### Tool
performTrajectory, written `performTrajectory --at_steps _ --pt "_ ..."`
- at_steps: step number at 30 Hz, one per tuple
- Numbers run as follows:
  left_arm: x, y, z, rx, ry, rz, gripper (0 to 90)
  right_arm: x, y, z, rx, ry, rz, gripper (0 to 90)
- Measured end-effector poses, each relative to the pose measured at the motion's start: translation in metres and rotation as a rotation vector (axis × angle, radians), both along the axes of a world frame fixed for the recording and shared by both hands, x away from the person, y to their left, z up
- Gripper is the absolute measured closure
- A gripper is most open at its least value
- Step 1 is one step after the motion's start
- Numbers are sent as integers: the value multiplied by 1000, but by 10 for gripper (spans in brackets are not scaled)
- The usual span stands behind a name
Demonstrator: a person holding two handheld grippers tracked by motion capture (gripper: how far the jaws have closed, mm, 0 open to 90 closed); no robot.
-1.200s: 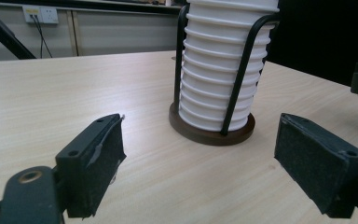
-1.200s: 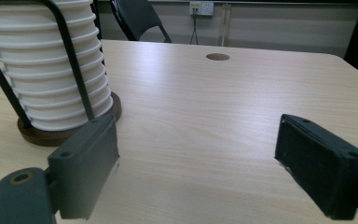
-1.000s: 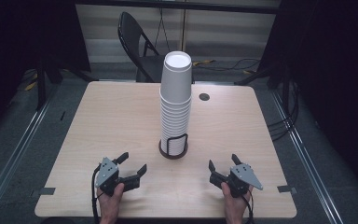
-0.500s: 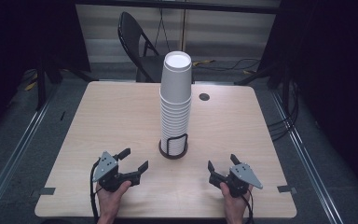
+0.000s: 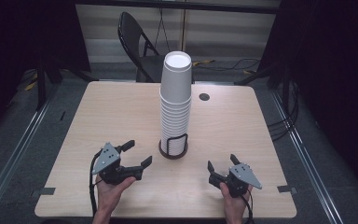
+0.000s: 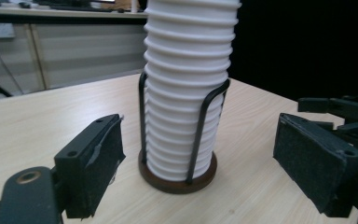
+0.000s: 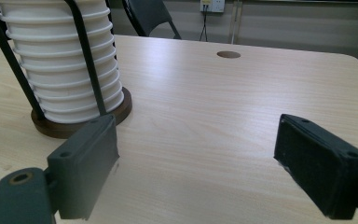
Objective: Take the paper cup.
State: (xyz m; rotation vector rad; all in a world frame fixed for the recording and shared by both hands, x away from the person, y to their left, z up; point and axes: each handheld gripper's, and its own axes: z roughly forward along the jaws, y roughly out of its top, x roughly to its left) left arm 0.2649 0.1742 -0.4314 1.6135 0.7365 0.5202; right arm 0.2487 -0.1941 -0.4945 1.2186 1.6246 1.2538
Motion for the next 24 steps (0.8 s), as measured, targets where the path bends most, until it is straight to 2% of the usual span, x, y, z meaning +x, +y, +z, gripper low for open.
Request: performTrajectory --at_steps 7,13,16,22,24 --pt "4 -7 17 22 -38 -51 156 0 -1 0 8 2 3 131" --pt "10 -8 32 3 -52 -83 156 0 0 0 1 5 7 131" --pt "13 -10 40 15 -58 -88 161 0 0 0 3 5 15 131" --pt "20 -13 58 10 -79 -107 163 0 0 0 5 5 16 131" --pt "22 -14 66 10 -100 -106 157 0 -1 0 6 3 17 131"
